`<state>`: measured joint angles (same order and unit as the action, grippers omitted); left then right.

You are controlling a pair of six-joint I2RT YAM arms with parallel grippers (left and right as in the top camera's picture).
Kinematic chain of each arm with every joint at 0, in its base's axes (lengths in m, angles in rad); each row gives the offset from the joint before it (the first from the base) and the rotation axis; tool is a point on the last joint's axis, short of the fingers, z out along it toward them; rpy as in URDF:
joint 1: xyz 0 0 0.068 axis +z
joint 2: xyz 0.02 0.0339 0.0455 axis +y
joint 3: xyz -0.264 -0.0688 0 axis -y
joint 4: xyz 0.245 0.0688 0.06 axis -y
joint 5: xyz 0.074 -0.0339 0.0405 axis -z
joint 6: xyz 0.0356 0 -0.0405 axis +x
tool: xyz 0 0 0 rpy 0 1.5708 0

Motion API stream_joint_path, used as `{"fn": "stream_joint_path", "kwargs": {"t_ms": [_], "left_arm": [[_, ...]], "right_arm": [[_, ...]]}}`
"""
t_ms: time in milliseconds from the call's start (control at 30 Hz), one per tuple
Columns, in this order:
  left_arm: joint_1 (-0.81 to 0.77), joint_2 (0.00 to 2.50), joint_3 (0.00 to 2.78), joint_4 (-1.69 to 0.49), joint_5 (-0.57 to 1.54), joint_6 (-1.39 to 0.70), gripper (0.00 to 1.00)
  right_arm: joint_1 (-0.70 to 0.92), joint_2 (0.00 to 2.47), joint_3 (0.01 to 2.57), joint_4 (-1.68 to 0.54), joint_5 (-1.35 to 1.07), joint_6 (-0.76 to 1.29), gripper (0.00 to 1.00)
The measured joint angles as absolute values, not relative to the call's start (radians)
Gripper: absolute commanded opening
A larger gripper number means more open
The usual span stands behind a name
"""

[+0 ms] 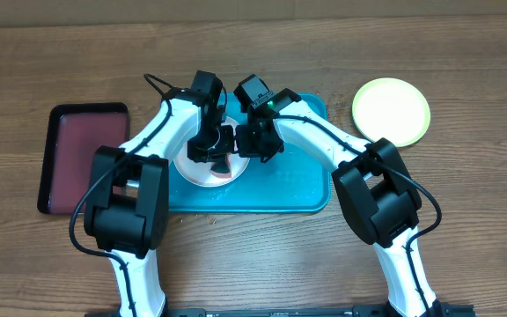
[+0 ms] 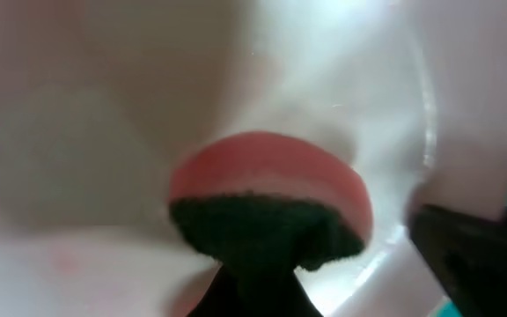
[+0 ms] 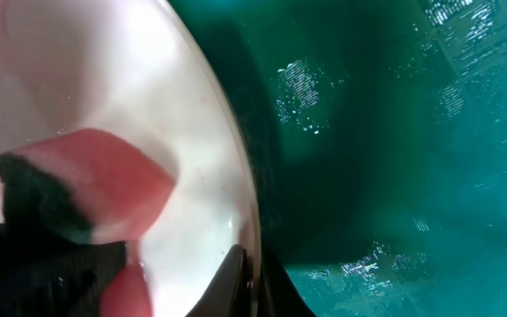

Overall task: Clean dirty plates on tray and stack at the side
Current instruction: 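Continue scrubbing the white plate with the sponge in the left gripper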

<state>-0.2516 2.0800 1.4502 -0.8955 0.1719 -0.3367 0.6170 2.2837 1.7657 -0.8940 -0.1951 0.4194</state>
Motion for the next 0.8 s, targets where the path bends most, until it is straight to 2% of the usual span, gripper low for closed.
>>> {"fn": "stream_joint_path", "kwargs": {"t_ms": [433, 800], "left_arm": [[-0.229, 2.085, 1.463, -0.880, -0.297, -0.545, 0.04], [-0.221, 2.099, 1.551, -1.055, -0.239, -0.571, 0.04]], "right_arm": [[0.618, 2.284, 1.766, -0.891, -0.196, 0.418, 0.04], [0.618, 2.284, 1.766, -0.889, -0.199, 0.419, 0.04]]}}
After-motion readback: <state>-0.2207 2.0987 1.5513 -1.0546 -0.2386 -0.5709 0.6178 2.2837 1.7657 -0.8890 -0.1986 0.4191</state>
